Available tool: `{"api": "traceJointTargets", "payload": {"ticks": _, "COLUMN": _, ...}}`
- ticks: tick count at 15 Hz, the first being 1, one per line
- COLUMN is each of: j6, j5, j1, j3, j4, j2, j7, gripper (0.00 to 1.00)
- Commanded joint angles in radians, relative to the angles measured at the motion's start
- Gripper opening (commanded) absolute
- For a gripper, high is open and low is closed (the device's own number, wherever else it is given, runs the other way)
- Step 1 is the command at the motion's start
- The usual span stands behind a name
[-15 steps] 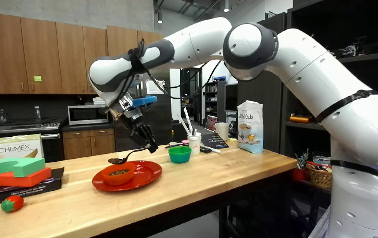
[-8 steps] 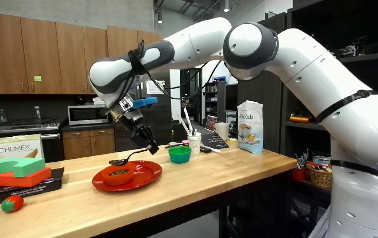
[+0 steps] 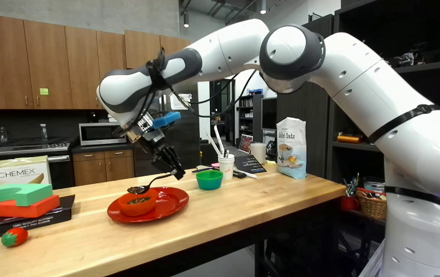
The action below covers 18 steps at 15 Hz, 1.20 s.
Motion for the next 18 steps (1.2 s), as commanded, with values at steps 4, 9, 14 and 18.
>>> {"api": "traceJointTargets", "payload": {"ticks": 4, "j6": -0.054, "j5": -0.126, "j1": 0.049, "j3": -0.02, "j4": -0.023, "j2": -0.017, "j7": 0.025, "gripper": 0.06}}
{"api": "traceJointTargets", "payload": {"ticks": 9, "j6": -0.082, "j5": -0.252, "j1": 0.092, "j3": -0.028, "j4": -0.023, "j2": -0.001, "j7": 0.024, "gripper": 0.06}}
{"api": "traceJointTargets", "payload": {"ticks": 14, "j6": -0.094, "j5": -0.351, "j1": 0.142, "j3": -0.046, "j4": -0.007, "j2": 0.027, "j7": 0.006, "gripper": 0.06}}
{"api": "traceJointTargets", "payload": {"ticks": 18, "j6": -0.143, "j5": -0.43, "j1": 0.167, "j3": -0.046, "j4": 0.014, "j2": 0.06, "j7": -0.025, "gripper": 0.06}}
